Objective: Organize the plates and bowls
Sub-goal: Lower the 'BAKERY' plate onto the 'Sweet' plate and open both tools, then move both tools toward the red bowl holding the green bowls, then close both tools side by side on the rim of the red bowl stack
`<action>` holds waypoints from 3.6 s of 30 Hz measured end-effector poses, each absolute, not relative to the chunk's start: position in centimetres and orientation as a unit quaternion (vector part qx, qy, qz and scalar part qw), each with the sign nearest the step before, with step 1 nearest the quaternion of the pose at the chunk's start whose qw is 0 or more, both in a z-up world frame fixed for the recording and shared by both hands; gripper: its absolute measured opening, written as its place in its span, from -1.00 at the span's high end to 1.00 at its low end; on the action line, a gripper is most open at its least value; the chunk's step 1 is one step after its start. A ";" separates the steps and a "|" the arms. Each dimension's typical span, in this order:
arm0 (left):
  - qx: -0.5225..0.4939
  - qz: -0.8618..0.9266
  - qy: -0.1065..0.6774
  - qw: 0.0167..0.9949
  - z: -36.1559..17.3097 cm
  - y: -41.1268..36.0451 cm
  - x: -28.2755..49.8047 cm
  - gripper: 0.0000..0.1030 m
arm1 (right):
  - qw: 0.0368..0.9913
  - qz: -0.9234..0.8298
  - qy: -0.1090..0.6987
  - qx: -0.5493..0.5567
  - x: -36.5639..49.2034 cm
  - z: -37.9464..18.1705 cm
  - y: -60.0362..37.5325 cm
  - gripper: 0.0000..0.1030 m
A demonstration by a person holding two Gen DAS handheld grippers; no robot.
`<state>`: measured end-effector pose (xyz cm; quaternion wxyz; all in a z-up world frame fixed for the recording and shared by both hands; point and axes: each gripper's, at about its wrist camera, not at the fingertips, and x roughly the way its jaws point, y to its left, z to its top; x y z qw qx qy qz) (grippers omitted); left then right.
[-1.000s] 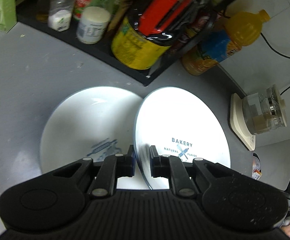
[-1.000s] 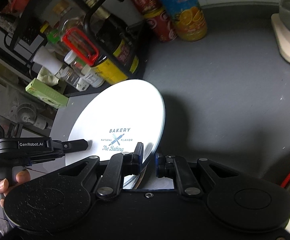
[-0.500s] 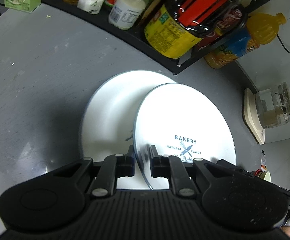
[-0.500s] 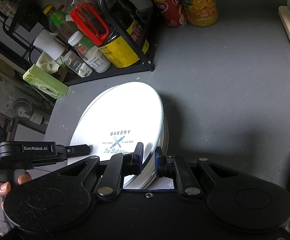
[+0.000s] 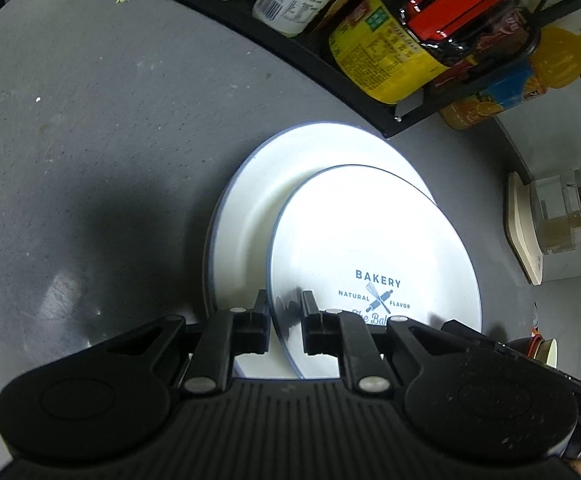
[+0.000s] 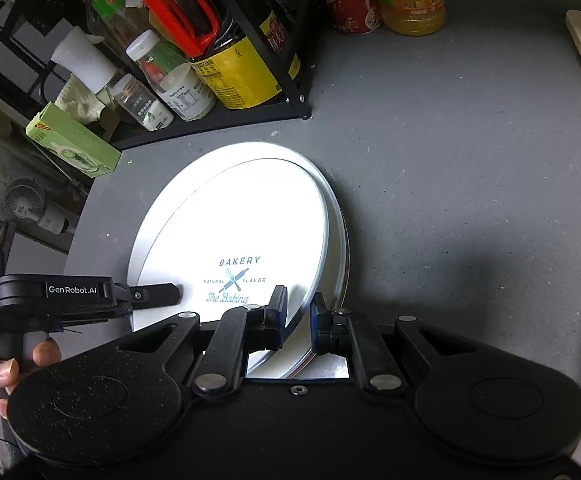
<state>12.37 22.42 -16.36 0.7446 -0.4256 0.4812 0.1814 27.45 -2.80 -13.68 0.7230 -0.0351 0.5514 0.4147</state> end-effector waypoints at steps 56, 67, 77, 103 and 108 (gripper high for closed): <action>-0.288 0.152 0.468 0.821 -7.5 17.7 19.3 -0.48 | 0.808 0.323 0.491 0.040 30.7 -6.5 -12.6 -0.90; -0.256 0.061 0.505 0.822 -7.4 11.4 24.3 -0.70 | 0.837 0.269 0.468 0.087 32.0 -6.1 -19.6 -1.00; -0.220 0.005 0.519 0.826 -6.7 5.2 28.0 -0.73 | 0.860 0.207 0.457 0.096 33.7 -6.2 -25.5 -0.99; -0.204 -0.036 0.574 0.792 -10.2 -6.0 35.5 -0.65 | 0.810 0.210 0.534 0.124 37.8 -13.0 -33.8 -0.68; -0.211 -0.028 0.588 0.781 -11.8 -7.1 35.9 -0.45 | 0.787 0.223 0.561 0.129 38.8 -14.7 -34.1 -0.40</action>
